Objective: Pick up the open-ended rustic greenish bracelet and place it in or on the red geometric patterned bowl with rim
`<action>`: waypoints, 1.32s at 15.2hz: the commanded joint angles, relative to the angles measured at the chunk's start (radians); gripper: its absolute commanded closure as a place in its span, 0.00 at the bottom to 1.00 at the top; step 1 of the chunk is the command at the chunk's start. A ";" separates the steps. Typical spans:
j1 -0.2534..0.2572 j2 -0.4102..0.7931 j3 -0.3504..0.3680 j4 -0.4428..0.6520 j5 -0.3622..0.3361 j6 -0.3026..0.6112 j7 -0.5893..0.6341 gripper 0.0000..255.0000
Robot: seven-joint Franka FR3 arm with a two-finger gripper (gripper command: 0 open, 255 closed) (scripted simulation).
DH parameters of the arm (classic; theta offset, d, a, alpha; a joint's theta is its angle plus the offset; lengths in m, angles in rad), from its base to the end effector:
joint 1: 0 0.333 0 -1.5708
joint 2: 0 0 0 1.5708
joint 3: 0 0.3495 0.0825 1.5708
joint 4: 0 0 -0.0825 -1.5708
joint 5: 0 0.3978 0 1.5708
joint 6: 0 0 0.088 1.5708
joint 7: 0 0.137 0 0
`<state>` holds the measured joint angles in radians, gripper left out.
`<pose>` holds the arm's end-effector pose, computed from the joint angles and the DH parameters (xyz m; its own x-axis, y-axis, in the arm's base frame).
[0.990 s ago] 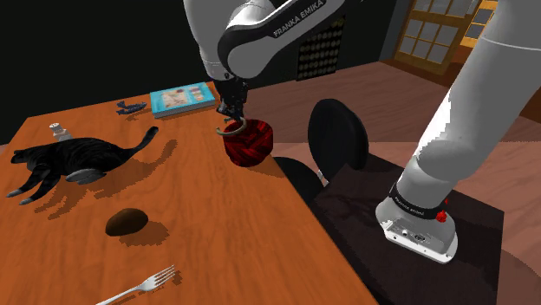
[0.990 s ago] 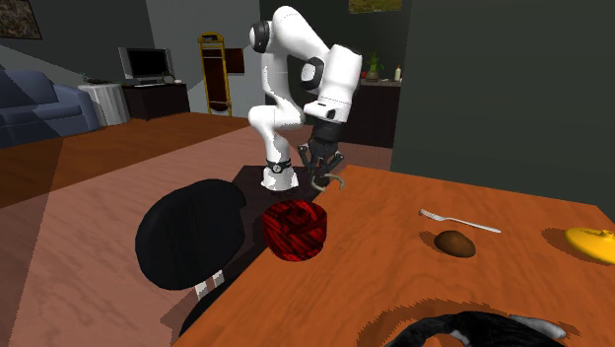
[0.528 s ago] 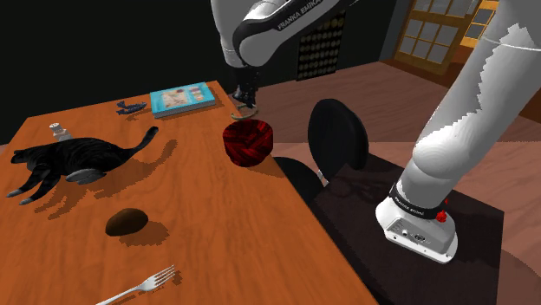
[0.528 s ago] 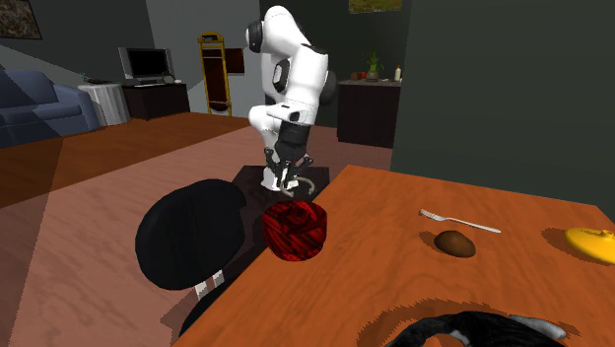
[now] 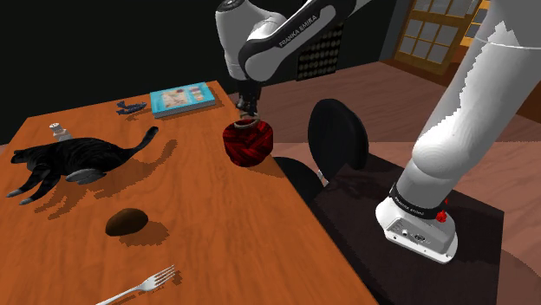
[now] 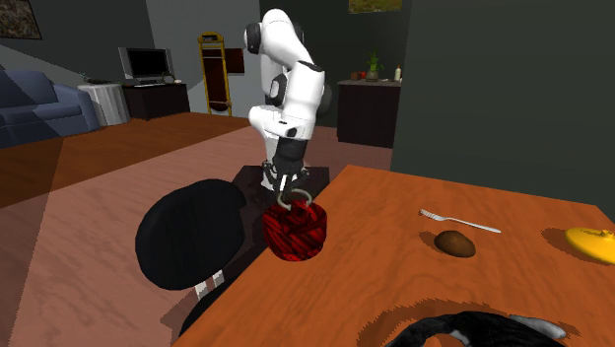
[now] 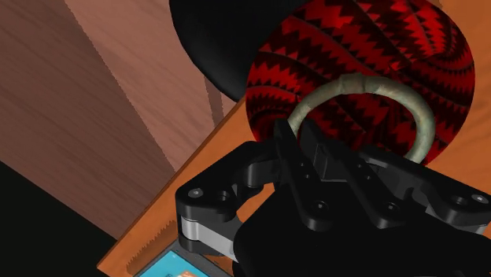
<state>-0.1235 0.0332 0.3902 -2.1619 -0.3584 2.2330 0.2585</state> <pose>0.5454 0.1286 0.3843 0.9694 0.2316 0.0808 0.2036 -0.9435 0.2613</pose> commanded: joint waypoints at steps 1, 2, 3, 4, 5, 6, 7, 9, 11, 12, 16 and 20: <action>-0.001 0.015 -0.002 -0.013 -0.014 0.025 0.013 1.00; -0.001 0.022 -0.003 -0.018 -0.022 0.036 0.020 1.00; -0.001 0.030 -0.003 -0.023 -0.030 0.047 0.028 1.00; 0.000 0.038 -0.004 -0.028 -0.038 0.058 0.036 1.00; 0.000 0.047 -0.005 -0.033 -0.046 0.069 0.044 1.00; 0.000 0.055 -0.006 -0.037 -0.054 0.079 0.052 1.00; 0.001 0.063 -0.007 -0.040 -0.062 0.089 0.059 1.00; 0.001 0.063 -0.007 -0.041 -0.062 0.089 0.059 1.00; 0.001 0.063 -0.007 -0.040 -0.062 0.089 0.059 1.00; 0.001 0.063 -0.007 -0.040 -0.062 0.089 0.059 1.00; 0.001 0.062 -0.007 -0.041 -0.061 0.089 0.059 0.00; 0.001 0.062 -0.007 -0.041 -0.061 0.089 0.059 0.00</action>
<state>-0.1229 0.0954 0.3828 -2.2031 -0.4198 2.3219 0.3173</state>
